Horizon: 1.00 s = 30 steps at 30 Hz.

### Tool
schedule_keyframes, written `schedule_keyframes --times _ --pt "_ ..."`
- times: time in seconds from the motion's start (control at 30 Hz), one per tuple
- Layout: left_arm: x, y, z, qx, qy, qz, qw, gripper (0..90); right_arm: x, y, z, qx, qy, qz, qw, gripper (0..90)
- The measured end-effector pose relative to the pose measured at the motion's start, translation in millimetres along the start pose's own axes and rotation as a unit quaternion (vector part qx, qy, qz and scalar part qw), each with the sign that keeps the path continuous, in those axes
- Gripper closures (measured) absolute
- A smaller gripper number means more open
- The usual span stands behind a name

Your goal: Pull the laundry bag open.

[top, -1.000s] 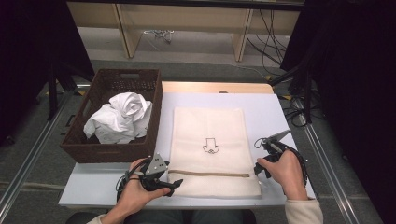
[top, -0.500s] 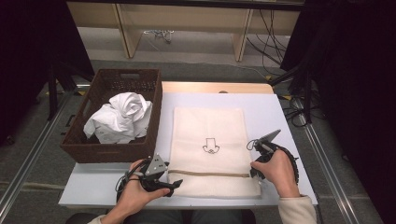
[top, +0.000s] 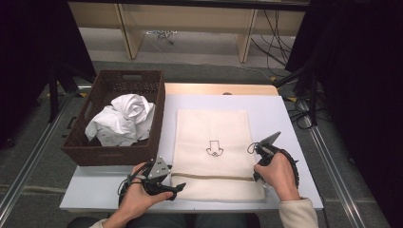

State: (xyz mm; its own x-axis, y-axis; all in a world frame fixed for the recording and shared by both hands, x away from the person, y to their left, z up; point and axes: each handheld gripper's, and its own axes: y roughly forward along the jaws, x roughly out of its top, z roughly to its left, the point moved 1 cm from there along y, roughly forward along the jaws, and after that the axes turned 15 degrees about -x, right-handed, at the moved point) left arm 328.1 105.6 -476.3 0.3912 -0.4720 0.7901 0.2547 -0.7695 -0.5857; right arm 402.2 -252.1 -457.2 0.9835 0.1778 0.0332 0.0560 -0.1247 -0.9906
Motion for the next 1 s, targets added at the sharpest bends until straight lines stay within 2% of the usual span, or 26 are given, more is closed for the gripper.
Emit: schedule_keyframes --times 0.03,0.07,0.1,0.13,0.17,0.2,0.27,0.3,0.4,0.43,0.47,0.5,0.53,0.6,0.63,0.67,0.7,0.73,0.77,0.8,0.83,0.87,0.9,0.93,0.97,1.0 --pt "-0.1 0.3 -0.3 0.005 -0.001 -0.003 1.0 21.2 0.2 -0.2 1.9 0.003 0.021 0.01 0.9997 74.4" --pt "0.0 -0.2 0.5 0.002 0.0 0.001 1.0 21.2 0.0 1.4 2.3 0.004 0.024 0.0 0.9997 74.4" --pt "-0.6 0.7 -0.2 0.002 -0.011 -0.002 0.9999 21.3 0.7 0.4 1.2 0.006 0.017 0.01 0.9998 74.4" --pt "-1.1 2.0 -0.4 0.006 -0.011 -0.008 0.9999 21.4 1.2 1.9 -0.9 0.002 0.002 -0.002 1.0 74.4" --pt "-1.0 1.8 -0.6 0.007 -0.011 -0.005 0.9999 21.4 1.3 1.4 0.5 0.001 0.007 0.004 1.0 74.3" --pt "-0.6 1.1 -0.1 0.008 -0.002 -0.002 1.0 21.4 1.2 -0.3 2.7 0.001 0.021 0.016 0.9996 74.3" --pt "-0.4 0.9 0.3 0.009 0.0 -0.002 1.0 21.5 1.5 -0.1 2.8 0.002 0.024 0.018 0.9995 75.4" --pt "-0.6 1.3 -0.2 0.008 -0.005 -0.003 1.0 21.5 1.7 -0.2 3.2 0.005 0.025 0.02 0.9995 77.0" --pt "-1.1 2.8 -0.6 0.003 -0.014 -0.011 0.9998 21.7 1.7 0.3 3.3 0.006 0.015 0.009 0.9998 80.5" --pt "-1.1 2.4 -0.2 0.007 -0.013 -0.007 0.9999 21.8 0.3 2.8 3.3 0.0 0.007 -0.004 1.0 82.0" --pt "-1.0 2.6 -0.4 0.004 -0.014 -0.008 0.9999 22.1 0.8 4.6 1.0 -0.005 -0.013 -0.024 0.9996 82.3" --pt "-0.9 3.0 -0.4 0.003 -0.013 -0.01 0.9999 22.6 0.9 0.9 3.1 0.001 0.006 -0.003 1.0 82.6" --pt "-0.6 3.3 -0.4 0.003 -0.01 -0.011 0.9999 23.4 0.8 2.6 1.0 0.002 -0.005 -0.019 0.9998 83.0" --pt "1.0 4.4 -0.9 -0.004 -0.008 -0.021 0.9997 25.1 0.6 0.8 -1.2 0.006 -0.013 -0.01 0.9998 84.0" --pt "1.3 4.7 -1.6 -0.007 -0.016 -0.022 0.9996 25.1 1.1 -0.5 -3.3 0.012 -0.02 -0.022 0.9995 84.5" --pt "2.0 5.1 -1.5 -0.008 -0.012 -0.025 0.9996 25.5 0.9 -2.1 -3.9 0.012 -0.017 -0.018 0.9996 84.6" --pt "3.2 4.8 -1.0 -0.008 -0.006 -0.022 0.9997 25.7 -0.7 -4.8 -1.4 0.013 0.003 -0.013 0.9998 84.7" --pt "4.4 6.1 -1.4 -0.012 -0.001 -0.029 0.9995 26.0 -0.8 -7.4 -1.8 0.011 -0.003 -0.011 0.9999 84.7" --pt "4.6 6.5 -2.7 -0.014 -0.009 -0.027 0.9995 26.3 -0.8 -7.9 -4.3 0.01 -0.021 -0.026 0.9994 84.7" --pt "5.8 8.0 -3.3 -0.015 -0.007 -0.032 0.9993 26.6 -2.1 -13.1 -0.1 0.01 0.011 -0.011 0.9998 84.7" --pt "6.4 8.2 -3.8 -0.018 -0.007 -0.027 0.9994 26.9 -3.3 -15.5 -0.9 0.013 0.006 -0.015 0.9998 84.8" --pt "7.7 9.6 -3.9 -0.023 -0.007 -0.029 0.9993 27.3 -3.8 -16.8 -3.0 0.01 -0.012 -0.033 0.9993 84.9" --pt "9.0 11.3 -5.0 -0.03 -0.007 -0.034 0.9989 27.8 -5.2 -20.7 -1.1 0.01 -0.001 -0.029 0.9995 84.9" --pt "10.1 13.2 -5.9 -0.031 -0.005 -0.038 0.9988 28.2 -5.5 -21.9 -2.5 0.01 -0.013 -0.046 0.9988 84.9" --pt "11.6 14.1 -7.1 -0.032 -0.005 -0.038 0.9988 28.3 -6.6 -27.0 -0.1 0.011 0.004 -0.028 0.9995 84.9" --pt "13.5 14.8 -6.7 -0.035 0.003 -0.034 0.9988 28.4 -7.7 -29.6 0.9 0.013 0.011 -0.027 0.9995 84.9"
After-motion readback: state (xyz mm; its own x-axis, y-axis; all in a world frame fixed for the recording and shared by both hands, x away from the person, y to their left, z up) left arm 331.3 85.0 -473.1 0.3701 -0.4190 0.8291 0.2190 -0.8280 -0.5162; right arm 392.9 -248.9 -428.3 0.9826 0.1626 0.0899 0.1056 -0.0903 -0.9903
